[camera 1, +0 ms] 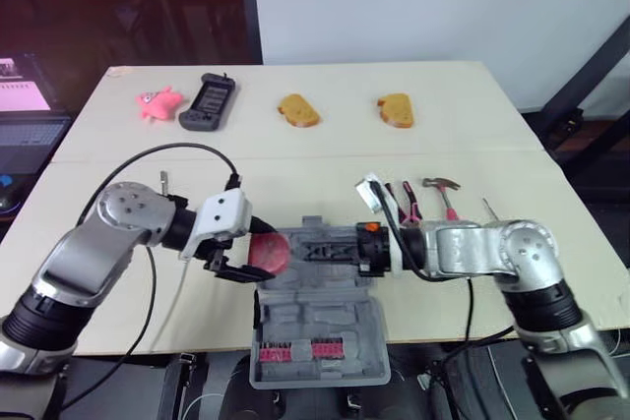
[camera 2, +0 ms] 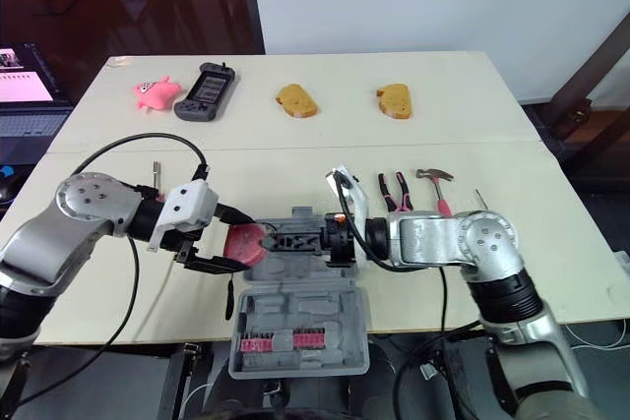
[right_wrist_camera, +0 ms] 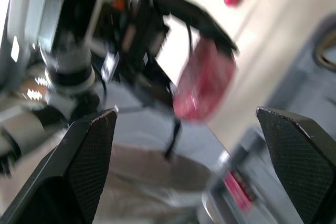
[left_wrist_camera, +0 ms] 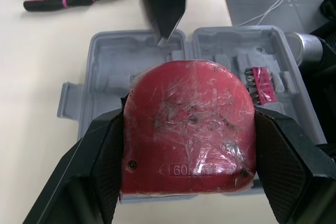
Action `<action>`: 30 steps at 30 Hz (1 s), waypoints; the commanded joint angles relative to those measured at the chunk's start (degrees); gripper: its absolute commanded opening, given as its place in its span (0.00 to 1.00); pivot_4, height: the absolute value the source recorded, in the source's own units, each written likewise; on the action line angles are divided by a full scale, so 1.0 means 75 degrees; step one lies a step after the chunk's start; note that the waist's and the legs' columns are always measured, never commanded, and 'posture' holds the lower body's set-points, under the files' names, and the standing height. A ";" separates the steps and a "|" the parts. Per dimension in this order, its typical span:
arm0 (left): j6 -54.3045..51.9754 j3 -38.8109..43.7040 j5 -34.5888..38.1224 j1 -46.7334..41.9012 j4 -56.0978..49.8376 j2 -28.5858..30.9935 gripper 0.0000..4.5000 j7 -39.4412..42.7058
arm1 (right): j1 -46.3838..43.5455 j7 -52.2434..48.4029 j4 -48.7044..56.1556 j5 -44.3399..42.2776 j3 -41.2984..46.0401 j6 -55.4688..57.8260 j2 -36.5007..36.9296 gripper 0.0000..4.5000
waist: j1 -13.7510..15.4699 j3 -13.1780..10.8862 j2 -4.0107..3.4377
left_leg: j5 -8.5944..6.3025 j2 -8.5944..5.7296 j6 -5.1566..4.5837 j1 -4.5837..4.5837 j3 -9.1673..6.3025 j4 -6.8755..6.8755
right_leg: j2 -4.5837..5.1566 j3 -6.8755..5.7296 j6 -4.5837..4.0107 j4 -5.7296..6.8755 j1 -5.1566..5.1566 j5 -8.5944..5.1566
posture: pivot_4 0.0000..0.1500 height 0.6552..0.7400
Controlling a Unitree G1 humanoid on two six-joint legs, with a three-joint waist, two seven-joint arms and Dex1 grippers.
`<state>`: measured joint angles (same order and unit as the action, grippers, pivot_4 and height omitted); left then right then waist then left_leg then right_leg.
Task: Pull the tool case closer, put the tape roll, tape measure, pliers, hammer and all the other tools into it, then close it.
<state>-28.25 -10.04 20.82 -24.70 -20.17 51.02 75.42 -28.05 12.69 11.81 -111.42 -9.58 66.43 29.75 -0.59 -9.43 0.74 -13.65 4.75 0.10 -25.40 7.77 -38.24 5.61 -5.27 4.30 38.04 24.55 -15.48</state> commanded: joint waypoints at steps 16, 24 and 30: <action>-0.0136 -0.0070 0.0063 -0.0139 -0.0403 -0.0162 0.65 -0.0161 | 0.0665 0.1094 -0.0249 -0.0211 0.0466 -0.0166 -0.1658 0.23 | -0.0010 0.0002 0.0002 | 0.0001 0.0001 0.0001 0.0001 -0.0006 0.0000 | -0.0001 0.0000 0.0000 0.0001 -0.0002 0.0000 | 1.00 0.75; -0.0234 0.0310 0.0420 0.0043 -0.0377 -0.0155 1.00 -0.0236 | 0.0715 0.1013 -0.0298 -0.0211 0.0653 -0.0012 -0.1627 0.12 | -0.0011 0.0003 -0.0001 | 0.0001 0.0002 0.0001 0.0001 -0.0006 0.0000 | -0.0002 0.0002 -0.0001 0.0001 -0.0002 0.0000 | 1.00 0.75; -0.0280 0.1189 0.0957 0.0634 -0.0280 0.0391 1.00 0.0011 | 0.0510 0.0053 -0.0419 -0.0211 0.1170 0.0529 -0.0426 0.12 | -0.0016 0.0002 -0.0002 | 0.0000 0.0002 0.0000 0.0001 -0.0007 0.0001 | -0.0002 0.0002 -0.0001 -0.0001 -0.0002 0.0000 | 1.00 0.75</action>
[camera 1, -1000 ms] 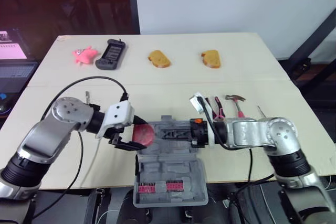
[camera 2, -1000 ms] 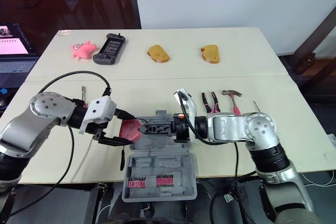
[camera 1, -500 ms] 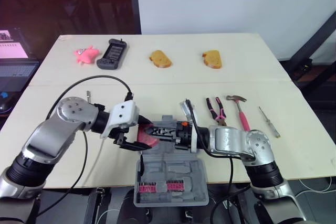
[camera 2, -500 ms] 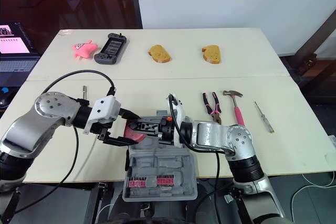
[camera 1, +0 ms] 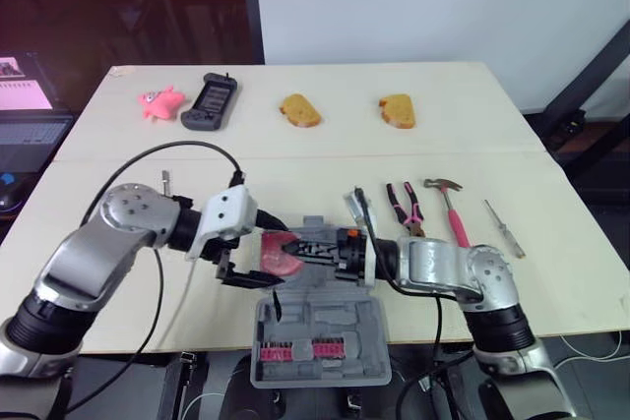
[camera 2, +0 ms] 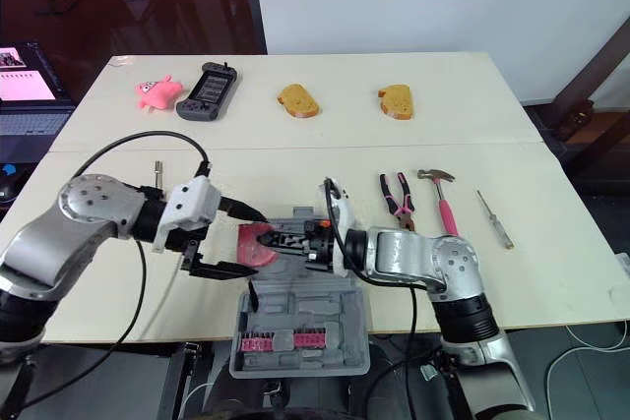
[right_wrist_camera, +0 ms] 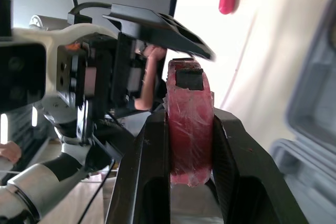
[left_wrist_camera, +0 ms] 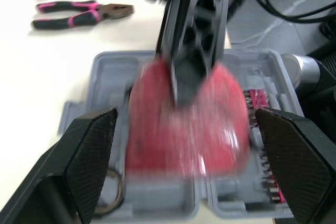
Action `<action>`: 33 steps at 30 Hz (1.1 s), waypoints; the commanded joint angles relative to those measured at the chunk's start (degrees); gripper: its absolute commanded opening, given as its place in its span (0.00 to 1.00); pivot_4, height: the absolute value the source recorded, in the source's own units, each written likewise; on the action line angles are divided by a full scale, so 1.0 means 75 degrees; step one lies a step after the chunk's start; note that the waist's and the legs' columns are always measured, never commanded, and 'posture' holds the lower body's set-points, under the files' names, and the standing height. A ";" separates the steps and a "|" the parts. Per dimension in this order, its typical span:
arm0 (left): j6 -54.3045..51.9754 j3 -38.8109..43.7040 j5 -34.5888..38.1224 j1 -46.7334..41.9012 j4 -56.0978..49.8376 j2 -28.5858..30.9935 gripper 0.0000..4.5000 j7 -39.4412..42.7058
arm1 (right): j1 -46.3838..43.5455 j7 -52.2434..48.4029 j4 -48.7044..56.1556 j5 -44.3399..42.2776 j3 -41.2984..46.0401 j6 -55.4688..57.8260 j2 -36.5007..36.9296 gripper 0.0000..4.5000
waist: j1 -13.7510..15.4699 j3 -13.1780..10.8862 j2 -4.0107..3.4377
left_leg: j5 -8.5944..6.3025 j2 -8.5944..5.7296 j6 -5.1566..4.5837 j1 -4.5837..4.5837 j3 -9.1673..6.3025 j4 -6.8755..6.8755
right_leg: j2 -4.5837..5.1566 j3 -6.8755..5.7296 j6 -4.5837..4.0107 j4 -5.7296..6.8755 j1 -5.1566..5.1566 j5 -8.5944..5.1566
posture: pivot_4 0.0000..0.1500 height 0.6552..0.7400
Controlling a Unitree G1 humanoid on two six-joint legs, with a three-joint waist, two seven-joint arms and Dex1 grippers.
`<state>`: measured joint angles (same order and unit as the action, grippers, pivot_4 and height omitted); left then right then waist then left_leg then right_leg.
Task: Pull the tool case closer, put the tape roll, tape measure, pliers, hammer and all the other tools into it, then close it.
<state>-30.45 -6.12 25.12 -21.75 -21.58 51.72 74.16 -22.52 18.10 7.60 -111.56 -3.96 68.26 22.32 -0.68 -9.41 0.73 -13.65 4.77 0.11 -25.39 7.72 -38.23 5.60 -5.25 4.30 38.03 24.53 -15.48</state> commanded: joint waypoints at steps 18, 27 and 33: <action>-0.0454 0.3483 0.2008 0.4596 -0.1356 0.0453 1.00 -0.0033 | 0.1204 -0.4554 -0.1243 0.2358 0.0686 0.1581 0.4412 0.12 | 0.0033 -0.0003 0.0002 | -0.0001 0.0002 0.0001 0.0003 0.0003 0.0001 | 0.0004 0.0000 -0.0003 -0.0018 -0.0003 -0.0002 | 1.00 0.75; -0.0349 0.3416 0.1899 0.4997 -0.1561 0.0655 1.00 -0.0112 | 0.1273 -0.5388 -0.2053 0.4150 0.0734 0.1419 0.3687 0.12 | 0.0029 0.0000 0.0004 | -0.0001 0.0002 0.0002 0.0002 0.0004 0.0004 | 0.0003 0.0000 -0.0003 -0.0021 0.0000 -0.0002 | 1.00 0.75; -0.0379 0.3348 0.1934 0.4865 -0.1468 0.0647 1.00 -0.0176 | 0.1353 -0.6031 -0.2073 0.5301 0.0781 0.1495 0.3676 0.30 | 0.0029 0.0000 -0.0002 | -0.0002 0.0002 0.0002 0.0002 0.0005 0.0004 | 0.0004 0.0000 -0.0003 -0.0021 0.0000 -0.0002 | 1.00 0.75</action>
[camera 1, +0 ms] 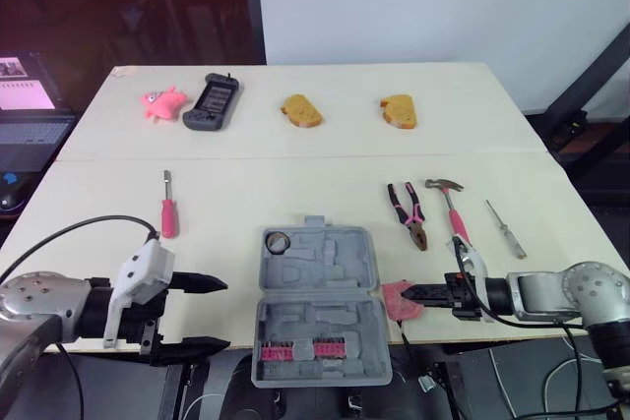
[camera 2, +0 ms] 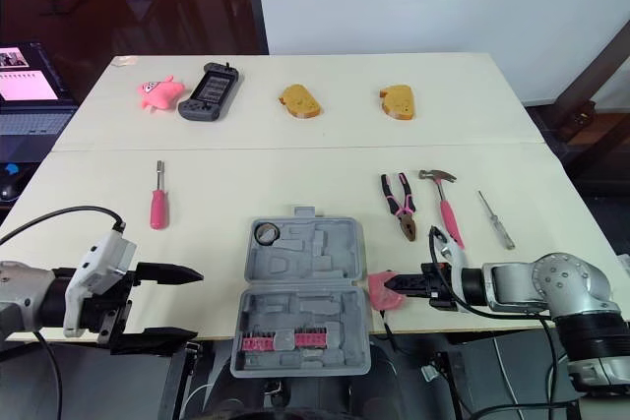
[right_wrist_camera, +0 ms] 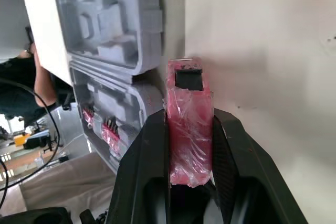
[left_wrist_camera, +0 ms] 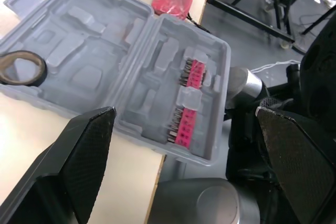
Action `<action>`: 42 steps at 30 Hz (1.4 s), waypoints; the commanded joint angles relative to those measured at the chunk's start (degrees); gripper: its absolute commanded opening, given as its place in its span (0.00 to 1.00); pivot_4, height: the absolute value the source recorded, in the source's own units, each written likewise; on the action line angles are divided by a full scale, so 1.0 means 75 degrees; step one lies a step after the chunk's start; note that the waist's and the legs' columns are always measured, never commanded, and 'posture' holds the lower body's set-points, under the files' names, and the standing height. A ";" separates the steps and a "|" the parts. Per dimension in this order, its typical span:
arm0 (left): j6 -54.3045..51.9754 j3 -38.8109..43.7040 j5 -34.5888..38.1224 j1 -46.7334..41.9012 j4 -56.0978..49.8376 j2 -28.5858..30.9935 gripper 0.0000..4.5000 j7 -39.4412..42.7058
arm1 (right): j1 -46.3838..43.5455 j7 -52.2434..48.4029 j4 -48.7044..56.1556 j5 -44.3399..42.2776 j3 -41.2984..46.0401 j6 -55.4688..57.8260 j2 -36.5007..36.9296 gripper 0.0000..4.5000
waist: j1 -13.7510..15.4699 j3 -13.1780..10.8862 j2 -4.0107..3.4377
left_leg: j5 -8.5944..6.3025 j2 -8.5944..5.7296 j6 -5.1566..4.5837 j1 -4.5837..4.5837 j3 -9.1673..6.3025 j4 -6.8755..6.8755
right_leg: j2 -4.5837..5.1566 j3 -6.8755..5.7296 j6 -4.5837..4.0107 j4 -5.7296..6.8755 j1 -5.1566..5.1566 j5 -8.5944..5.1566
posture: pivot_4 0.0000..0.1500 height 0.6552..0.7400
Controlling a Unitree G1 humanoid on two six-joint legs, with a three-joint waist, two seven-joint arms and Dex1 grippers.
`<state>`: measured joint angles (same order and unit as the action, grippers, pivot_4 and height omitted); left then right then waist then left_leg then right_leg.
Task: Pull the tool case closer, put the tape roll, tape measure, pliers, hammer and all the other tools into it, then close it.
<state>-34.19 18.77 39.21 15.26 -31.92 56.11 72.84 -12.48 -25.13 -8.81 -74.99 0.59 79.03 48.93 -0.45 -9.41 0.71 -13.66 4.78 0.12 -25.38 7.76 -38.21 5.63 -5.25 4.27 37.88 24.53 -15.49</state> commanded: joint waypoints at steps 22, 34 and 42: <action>0.0664 -0.0651 0.0125 -0.1795 0.0885 -0.0362 1.00 0.0047 | 0.0974 -0.3649 0.5255 0.5676 0.0506 -0.5618 0.3298 0.98 | 0.0166 -0.0013 -0.0048 | -0.0001 -0.0001 0.0004 -0.0001 -0.0003 0.0013 | -0.0006 -0.0001 0.0004 -0.0019 0.0004 -0.0005 | 1.00 0.75; 0.2650 -0.0556 -0.0499 -0.1447 0.1134 -0.0957 1.00 0.0360 | 0.0488 -0.4590 0.5844 0.7361 -0.1590 -0.5744 0.3452 0.98 | 0.0132 -0.0011 -0.0037 | 0.0000 0.0002 0.0004 -0.0001 0.0002 0.0004 | 0.0001 0.0006 -0.0020 -0.0022 0.0004 -0.0015 | 1.00 0.75; 0.3454 -0.0453 -0.0967 -0.0623 0.1084 -0.0913 1.00 0.0357 | 0.0354 -0.4347 0.4739 0.9018 -0.2733 -0.6463 0.2340 0.98 | 0.0128 -0.0010 -0.0040 | 0.0001 0.0001 0.0004 -0.0002 0.0006 -0.0002 | -0.0001 0.0005 -0.0021 -0.0020 0.0006 -0.0014 | 1.00 0.75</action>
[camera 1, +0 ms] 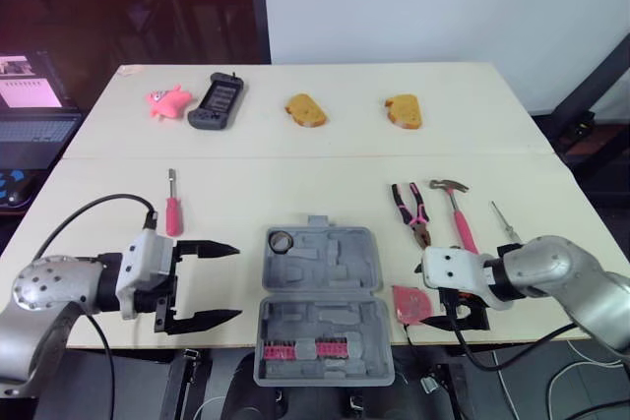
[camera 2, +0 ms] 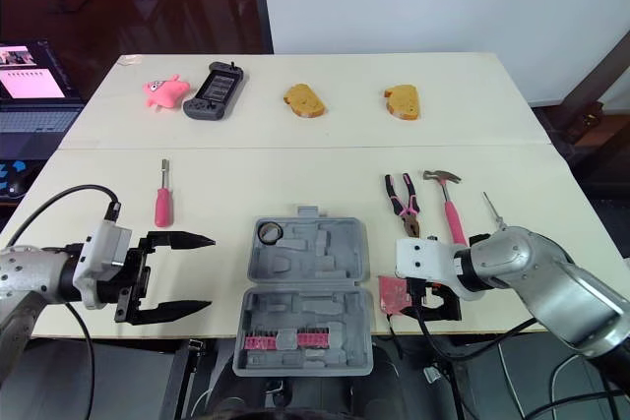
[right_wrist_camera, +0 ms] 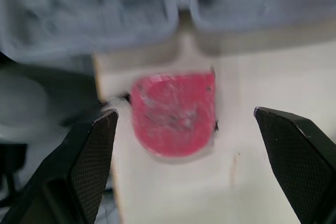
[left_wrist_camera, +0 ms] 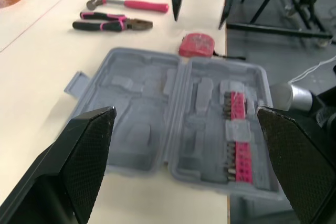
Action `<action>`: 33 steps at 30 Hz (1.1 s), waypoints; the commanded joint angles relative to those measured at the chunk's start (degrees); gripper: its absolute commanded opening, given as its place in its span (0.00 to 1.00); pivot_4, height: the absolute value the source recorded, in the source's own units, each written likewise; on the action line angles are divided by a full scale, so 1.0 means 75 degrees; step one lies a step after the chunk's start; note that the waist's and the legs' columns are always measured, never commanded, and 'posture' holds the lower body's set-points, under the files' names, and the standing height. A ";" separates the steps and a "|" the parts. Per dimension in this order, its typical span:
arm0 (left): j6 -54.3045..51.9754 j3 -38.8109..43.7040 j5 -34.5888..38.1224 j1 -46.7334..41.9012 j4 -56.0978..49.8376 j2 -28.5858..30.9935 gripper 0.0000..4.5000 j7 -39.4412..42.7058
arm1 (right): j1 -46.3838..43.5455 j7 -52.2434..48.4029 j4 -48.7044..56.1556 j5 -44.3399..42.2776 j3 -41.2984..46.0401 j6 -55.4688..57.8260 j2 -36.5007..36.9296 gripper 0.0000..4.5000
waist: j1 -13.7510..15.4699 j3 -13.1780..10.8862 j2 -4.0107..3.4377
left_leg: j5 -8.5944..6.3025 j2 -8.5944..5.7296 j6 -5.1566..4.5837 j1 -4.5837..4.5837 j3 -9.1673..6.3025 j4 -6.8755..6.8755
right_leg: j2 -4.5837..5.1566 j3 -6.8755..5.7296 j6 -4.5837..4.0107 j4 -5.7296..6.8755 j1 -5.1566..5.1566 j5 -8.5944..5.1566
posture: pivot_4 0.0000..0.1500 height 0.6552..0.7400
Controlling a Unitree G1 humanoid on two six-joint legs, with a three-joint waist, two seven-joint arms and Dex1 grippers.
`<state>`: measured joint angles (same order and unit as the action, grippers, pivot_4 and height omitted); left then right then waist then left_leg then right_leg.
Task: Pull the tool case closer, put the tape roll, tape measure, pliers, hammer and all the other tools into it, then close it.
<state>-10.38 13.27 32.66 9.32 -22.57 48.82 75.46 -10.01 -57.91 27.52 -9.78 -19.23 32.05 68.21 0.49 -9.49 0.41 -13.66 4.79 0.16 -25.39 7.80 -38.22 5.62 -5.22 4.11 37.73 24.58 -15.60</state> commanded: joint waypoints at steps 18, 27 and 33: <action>0.0436 0.0447 -0.0046 0.0716 -0.0185 0.0318 1.00 0.0197 | 0.0493 -0.0181 -0.1231 0.1077 -0.0174 -0.1146 -0.1240 0.98 | 0.0020 0.0003 0.0003 | 0.0000 0.0000 0.0000 0.0004 -0.0001 -0.0002 | -0.0003 -0.0004 0.0015 0.0002 -0.0007 0.0008 | 1.00 0.75; 0.0426 0.0322 -0.0078 0.0552 -0.0006 0.0304 1.00 0.0159 | 0.0643 -0.0263 -0.1556 0.0993 0.0088 -0.1482 -0.1579 0.65 | 0.0021 0.0008 0.0008 | 0.0001 -0.0001 0.0000 0.0007 -0.0003 -0.0003 | -0.0003 -0.0006 0.0017 0.0003 -0.0012 0.0009 | 1.00 0.75; 0.0332 0.0329 0.0009 0.0439 0.0253 0.0282 1.00 0.0244 | 0.0204 -0.0609 -0.1070 0.0291 0.0741 -0.0600 -0.1536 0.65 | 0.0012 0.0006 0.0006 | 0.0001 -0.0001 0.0000 0.0007 -0.0001 -0.0003 | -0.0003 -0.0006 0.0020 0.0006 -0.0010 0.0011 | 1.00 0.75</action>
<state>-8.37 14.92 31.98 13.15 -20.62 50.75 77.12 -6.85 -61.35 16.26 -5.64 -16.48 25.80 56.13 0.58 -9.44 0.45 -13.65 4.79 0.16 -25.34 7.79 -38.24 5.59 -5.26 4.26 37.78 24.50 -15.52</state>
